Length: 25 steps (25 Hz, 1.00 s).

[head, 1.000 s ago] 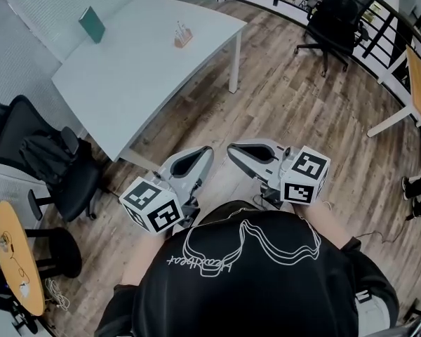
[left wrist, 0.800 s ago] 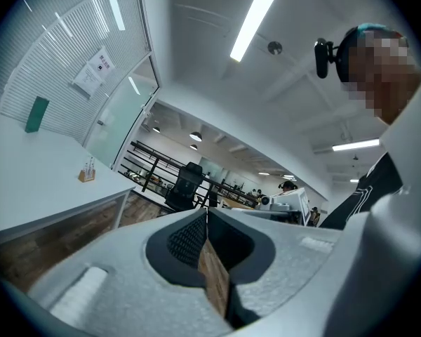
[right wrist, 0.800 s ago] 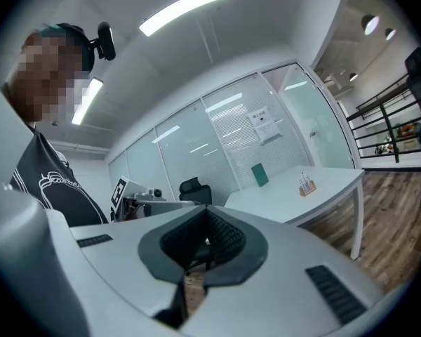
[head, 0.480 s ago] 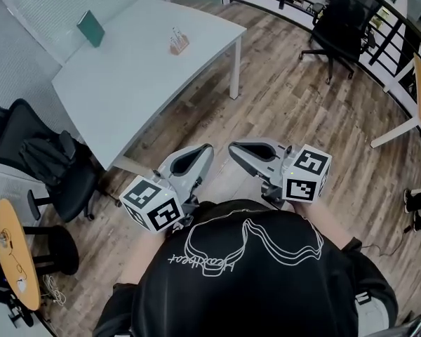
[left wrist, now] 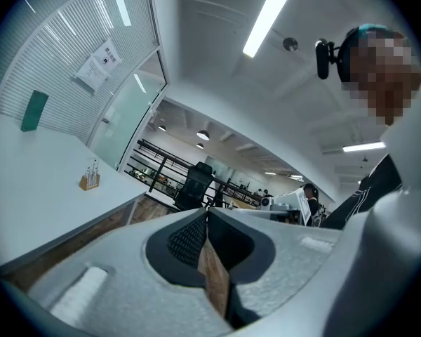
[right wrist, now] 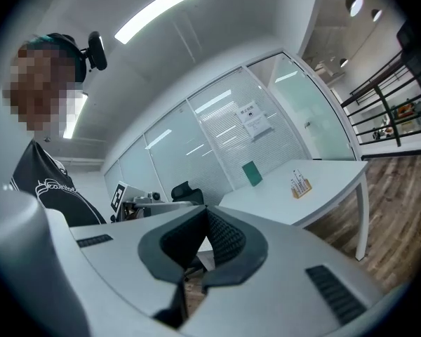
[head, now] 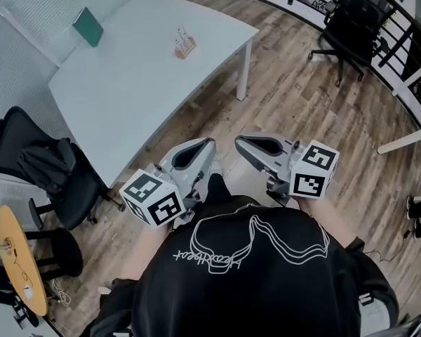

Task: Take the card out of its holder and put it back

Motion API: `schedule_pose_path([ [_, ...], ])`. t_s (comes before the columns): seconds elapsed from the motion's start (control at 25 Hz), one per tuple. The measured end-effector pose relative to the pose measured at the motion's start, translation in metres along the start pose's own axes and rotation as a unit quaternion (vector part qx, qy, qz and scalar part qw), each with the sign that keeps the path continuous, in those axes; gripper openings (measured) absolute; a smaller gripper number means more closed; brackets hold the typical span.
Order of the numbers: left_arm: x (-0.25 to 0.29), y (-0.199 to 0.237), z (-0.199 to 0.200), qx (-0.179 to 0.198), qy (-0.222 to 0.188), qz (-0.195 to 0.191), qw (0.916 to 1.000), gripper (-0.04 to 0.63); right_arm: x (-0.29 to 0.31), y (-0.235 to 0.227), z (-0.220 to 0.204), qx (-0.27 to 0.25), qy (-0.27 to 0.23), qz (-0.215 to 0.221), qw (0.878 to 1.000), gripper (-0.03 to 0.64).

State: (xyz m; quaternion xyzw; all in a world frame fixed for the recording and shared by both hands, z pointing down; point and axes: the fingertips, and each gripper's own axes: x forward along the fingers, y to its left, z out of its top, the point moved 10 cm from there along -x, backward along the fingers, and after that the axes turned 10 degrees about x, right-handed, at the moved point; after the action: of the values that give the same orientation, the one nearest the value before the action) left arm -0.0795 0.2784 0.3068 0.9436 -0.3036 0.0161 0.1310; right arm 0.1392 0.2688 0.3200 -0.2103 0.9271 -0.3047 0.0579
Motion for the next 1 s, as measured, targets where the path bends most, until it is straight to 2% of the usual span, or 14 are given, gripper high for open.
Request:
schedule_pose_path([
  [0.32, 0.049, 0.111, 0.039, -0.005, 0.009, -0.013, 0.9999, 0.017, 0.076, -0.074, 0.063, 0.008, 0.000, -0.013, 1.000, 0.009],
  [0.56, 0.081, 0.196, 0.061, -0.007, 0.020, -0.006, 0.9997, 0.017, 0.138, -0.126, 0.105, 0.016, 0.006, -0.019, 1.000, 0.009],
  [0.76, 0.103, 0.260, 0.072, -0.023, 0.019, -0.005, 0.9995, 0.017, 0.175, -0.167, 0.128, 0.032, 0.006, -0.035, 0.999, 0.009],
  [1.0, 0.122, 0.321, 0.075, -0.020, 0.025, 0.001, 0.9995, 0.017, 0.209, -0.212, 0.144, 0.051, 0.005, -0.053, 0.997, 0.009],
])
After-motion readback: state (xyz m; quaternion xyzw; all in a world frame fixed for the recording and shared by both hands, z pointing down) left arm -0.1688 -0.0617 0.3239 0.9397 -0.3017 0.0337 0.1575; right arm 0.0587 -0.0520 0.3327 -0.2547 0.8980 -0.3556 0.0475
